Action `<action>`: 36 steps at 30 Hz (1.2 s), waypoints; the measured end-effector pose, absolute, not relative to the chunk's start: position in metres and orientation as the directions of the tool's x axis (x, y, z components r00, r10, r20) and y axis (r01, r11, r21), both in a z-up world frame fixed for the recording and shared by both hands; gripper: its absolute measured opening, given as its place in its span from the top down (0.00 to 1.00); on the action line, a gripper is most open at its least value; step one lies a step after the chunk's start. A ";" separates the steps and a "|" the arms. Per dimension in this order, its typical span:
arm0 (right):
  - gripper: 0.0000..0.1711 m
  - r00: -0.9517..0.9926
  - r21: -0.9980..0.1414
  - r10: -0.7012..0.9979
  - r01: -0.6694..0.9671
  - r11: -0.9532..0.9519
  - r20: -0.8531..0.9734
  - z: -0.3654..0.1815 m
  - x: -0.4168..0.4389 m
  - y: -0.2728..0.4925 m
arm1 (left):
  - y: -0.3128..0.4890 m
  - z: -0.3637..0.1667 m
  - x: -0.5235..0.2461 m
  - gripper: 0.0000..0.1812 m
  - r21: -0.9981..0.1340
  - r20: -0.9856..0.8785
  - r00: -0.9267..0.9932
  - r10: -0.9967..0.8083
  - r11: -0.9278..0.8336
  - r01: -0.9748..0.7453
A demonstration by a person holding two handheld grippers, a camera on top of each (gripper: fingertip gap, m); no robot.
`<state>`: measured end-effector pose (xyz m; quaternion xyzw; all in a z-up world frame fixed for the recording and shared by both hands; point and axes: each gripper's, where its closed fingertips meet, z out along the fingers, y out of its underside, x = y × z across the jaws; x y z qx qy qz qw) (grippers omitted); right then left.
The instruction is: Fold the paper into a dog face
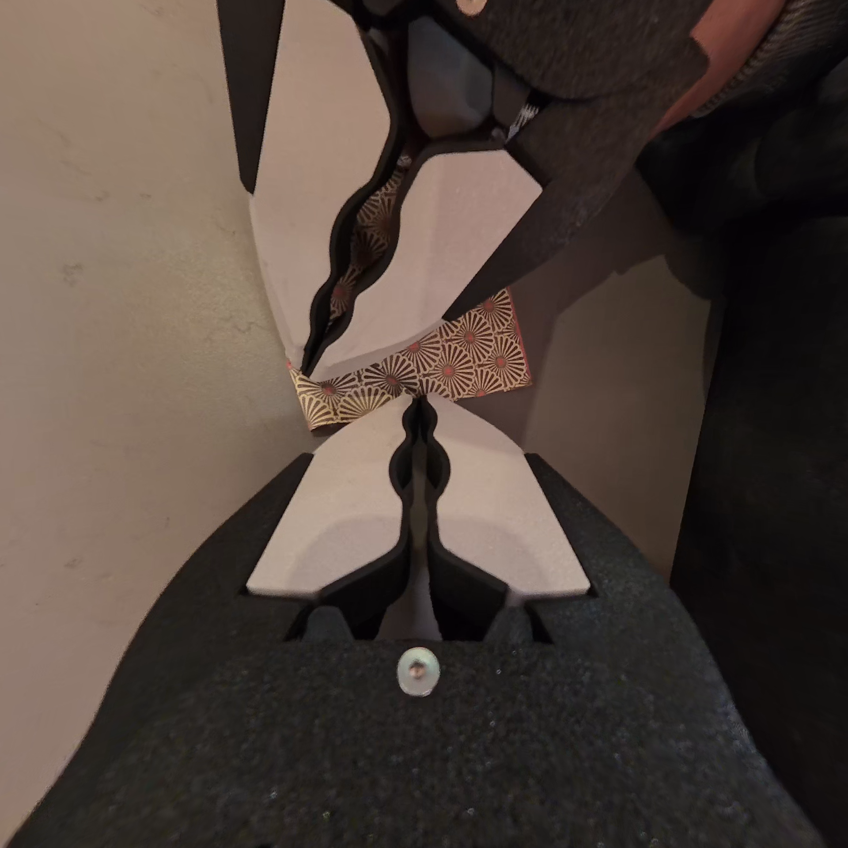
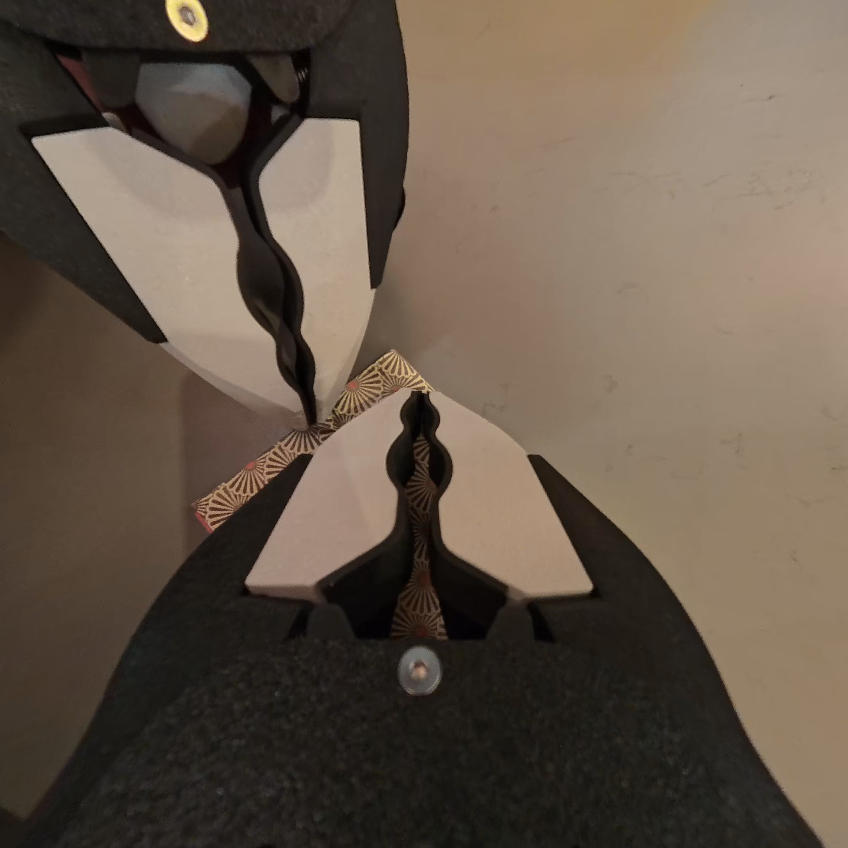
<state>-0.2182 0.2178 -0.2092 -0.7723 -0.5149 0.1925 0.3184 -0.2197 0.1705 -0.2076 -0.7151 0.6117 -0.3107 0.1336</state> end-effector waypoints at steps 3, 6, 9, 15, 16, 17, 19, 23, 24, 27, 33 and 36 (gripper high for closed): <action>1.00 0.396 -0.691 0.918 0.670 -0.270 0.026 -0.209 -0.218 0.218 | 0.168 -0.207 -0.219 0.98 -0.578 0.296 0.065 -0.953 -0.233 -0.782; 1.00 0.396 -0.692 0.918 0.669 -0.270 0.024 -0.209 -0.218 0.218 | 0.165 -0.204 -0.220 0.92 -0.589 0.312 0.081 -0.947 -0.260 -0.765; 1.00 0.394 -0.692 0.918 0.674 -0.260 0.039 -0.209 -0.218 0.218 | 0.167 -0.192 -0.223 0.88 -0.627 0.327 0.102 -0.939 -0.297 -0.721; 1.00 0.394 -0.691 0.918 0.678 -0.252 0.052 -0.209 -0.218 0.218 | 0.203 -0.189 -0.231 1.00 -0.661 0.221 0.233 -0.947 -0.321 -0.678; 1.00 0.394 -0.691 0.918 0.677 -0.252 0.051 -0.209 -0.218 0.218 | 0.204 -0.193 -0.231 1.00 -0.653 0.201 0.234 -0.951 -0.308 -0.692; 1.00 0.394 -0.691 0.918 0.677 -0.252 0.051 -0.209 -0.218 0.218 | 0.206 -0.196 -0.230 1.00 -0.651 0.177 0.237 -0.955 -0.294 -0.700; 1.00 0.394 -0.691 0.918 0.677 -0.252 0.051 -0.209 -0.218 0.218 | 0.208 -0.201 -0.227 1.00 -0.644 0.154 0.240 -0.958 -0.282 -0.711; 1.00 0.394 -0.690 0.918 0.679 -0.248 0.057 -0.209 -0.218 0.218 | 0.210 -0.205 -0.224 1.00 -0.635 0.141 0.247 -0.959 -0.279 -0.720; 1.00 0.394 -0.690 0.918 0.679 -0.249 0.057 -0.209 -0.218 0.218 | 0.211 -0.207 -0.224 1.00 -0.625 0.135 0.249 -0.959 -0.277 -0.730; 1.00 0.394 -0.690 0.917 0.679 -0.249 0.057 -0.209 -0.218 0.218 | 0.210 -0.209 -0.225 1.00 -0.615 0.111 0.243 -0.964 -0.259 -0.745; 1.00 0.393 -0.691 0.918 0.678 -0.252 0.051 -0.209 -0.218 0.218 | 0.209 -0.209 -0.226 1.00 -0.613 0.137 0.248 -0.959 -0.279 -0.740; 1.00 0.392 -0.689 0.919 0.676 -0.261 0.036 -0.207 -0.220 0.218 | 0.209 -0.209 -0.226 1.00 -0.616 0.154 0.255 -0.954 -0.295 -0.731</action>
